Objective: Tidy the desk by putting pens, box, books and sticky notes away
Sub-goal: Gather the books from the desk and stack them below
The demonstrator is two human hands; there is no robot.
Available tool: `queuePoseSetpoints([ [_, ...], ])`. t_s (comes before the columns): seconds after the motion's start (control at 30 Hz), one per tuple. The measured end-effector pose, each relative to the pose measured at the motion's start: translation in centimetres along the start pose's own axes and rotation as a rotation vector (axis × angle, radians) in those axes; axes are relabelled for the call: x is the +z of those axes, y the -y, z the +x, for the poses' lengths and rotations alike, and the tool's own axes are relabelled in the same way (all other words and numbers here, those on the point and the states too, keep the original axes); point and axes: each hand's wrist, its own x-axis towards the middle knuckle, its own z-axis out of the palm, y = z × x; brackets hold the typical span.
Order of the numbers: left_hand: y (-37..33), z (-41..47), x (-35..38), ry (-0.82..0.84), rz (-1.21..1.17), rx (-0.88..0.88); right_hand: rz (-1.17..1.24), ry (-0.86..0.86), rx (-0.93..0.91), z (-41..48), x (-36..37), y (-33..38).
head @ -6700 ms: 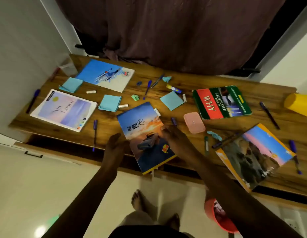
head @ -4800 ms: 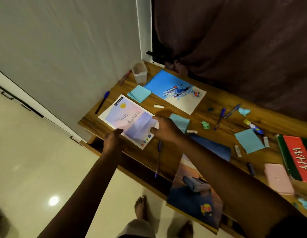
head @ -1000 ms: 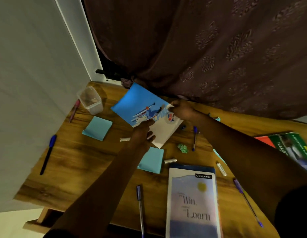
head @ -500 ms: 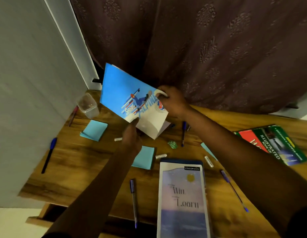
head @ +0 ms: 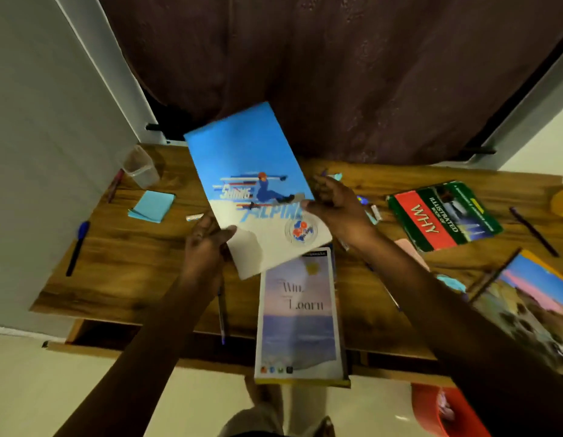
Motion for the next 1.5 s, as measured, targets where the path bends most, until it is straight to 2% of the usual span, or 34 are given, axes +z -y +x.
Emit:
queuePoseSetpoints([
  [0.2, 4.7, -8.3, -0.7, 0.068, 0.223, -0.135, 0.127, 0.070, 0.271, -10.1, -1.7, -6.9],
  [0.37, 7.8, -11.4, -1.3, 0.089, 0.309, -0.236, -0.027, -0.029, 0.376, -15.2, -1.8, -10.1],
  [0.5, 9.8, -11.3, -1.5, 0.066, 0.448, -0.222, -0.066, -0.067, 0.416, -17.0, -1.3, -12.2],
  [0.67, 11.9, -9.7, -2.1, 0.094, 0.675, -0.141, -0.144, -0.177, 0.403, -17.7, -0.3, -13.0],
  [0.83, 13.0, -8.0, -2.9, 0.136, 0.979, -0.001, -0.205, -0.165, 0.401, -17.2, 0.9, -13.7],
  [0.93, 13.3, -7.7, -3.3, 0.190, 1.119, 0.082, -0.362, -0.157, 0.389, -17.3, 1.3, -13.9],
  [1.13, 13.9, -7.0, -3.6, 0.226, 1.290, 0.125, -0.681, -0.190, 0.367, -17.4, 1.9, -14.0],
  [1.3, 13.1, -6.5, -3.3, 0.218, 1.455, 0.162, -0.772, -0.210, 0.363, -17.6, 2.4, -14.1],
  [1.4, 12.3, -7.5, -2.2, 0.209, 1.539, 0.324, -0.739, -0.213, 0.310, -18.3, 2.3, -14.0],
  [1.5, 12.7, -9.3, -0.5, 0.288, 1.451, 0.559, -0.691, -0.287, 0.231, -19.8, 1.7, -14.0],
])
